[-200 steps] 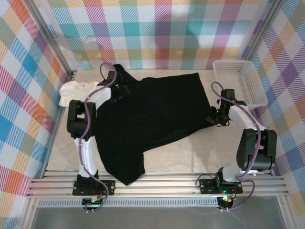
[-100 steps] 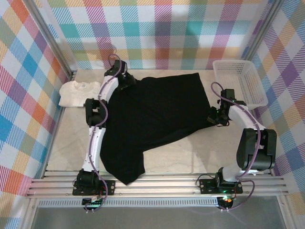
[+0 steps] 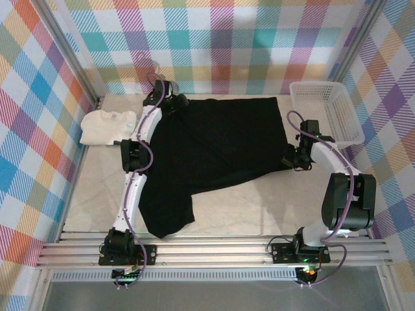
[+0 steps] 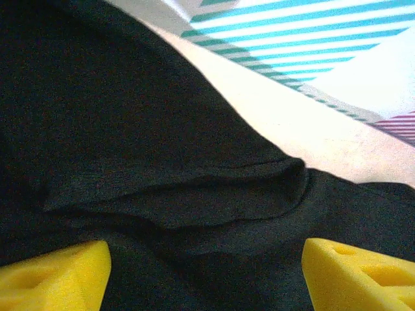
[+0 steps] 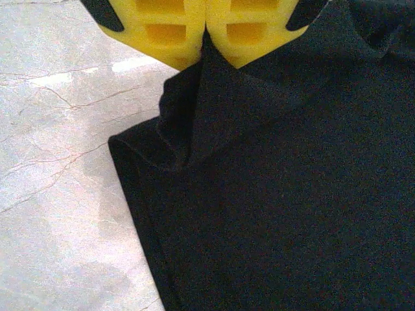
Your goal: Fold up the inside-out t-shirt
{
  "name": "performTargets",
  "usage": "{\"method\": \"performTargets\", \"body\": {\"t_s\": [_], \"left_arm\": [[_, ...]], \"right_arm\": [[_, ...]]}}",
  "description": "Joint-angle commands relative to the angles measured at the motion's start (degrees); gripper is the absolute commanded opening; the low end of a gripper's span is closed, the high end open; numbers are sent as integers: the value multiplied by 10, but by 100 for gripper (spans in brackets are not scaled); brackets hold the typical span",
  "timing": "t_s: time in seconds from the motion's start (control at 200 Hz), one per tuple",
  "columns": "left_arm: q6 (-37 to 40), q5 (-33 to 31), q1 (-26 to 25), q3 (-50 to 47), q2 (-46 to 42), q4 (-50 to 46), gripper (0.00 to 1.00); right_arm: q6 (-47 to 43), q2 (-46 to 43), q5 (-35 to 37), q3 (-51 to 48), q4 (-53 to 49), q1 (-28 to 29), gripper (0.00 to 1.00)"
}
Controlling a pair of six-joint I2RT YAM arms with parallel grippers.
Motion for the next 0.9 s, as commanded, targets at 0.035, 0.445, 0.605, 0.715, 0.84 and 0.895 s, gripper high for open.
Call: {"method": "performTargets", "body": {"t_s": [0.035,0.445,0.605,0.715,0.84,0.895], "left_arm": [[6,42,6,16,-45,38,80],[-27,-59,-22,-734,-628,79,79],[-53,-120,-73,-953,-820,-20,77],[-111,-174,-121,-1087,-950,-136,75],[-236,-169,-186,-1182,-1063,-229,70],[-293,-157,-216,-1217,-1096,-244,67]], "right_arm": [[-11,-24,-4,13,13,4,4],[-10,-80,-39,-20,11,17,4],[-16,-100,-56,-25,-3,26,4],[-13,-117,-67,-32,-2,28,4],[-13,-127,-61,-45,4,28,4],[-12,-128,-57,-48,5,29,4]]}}
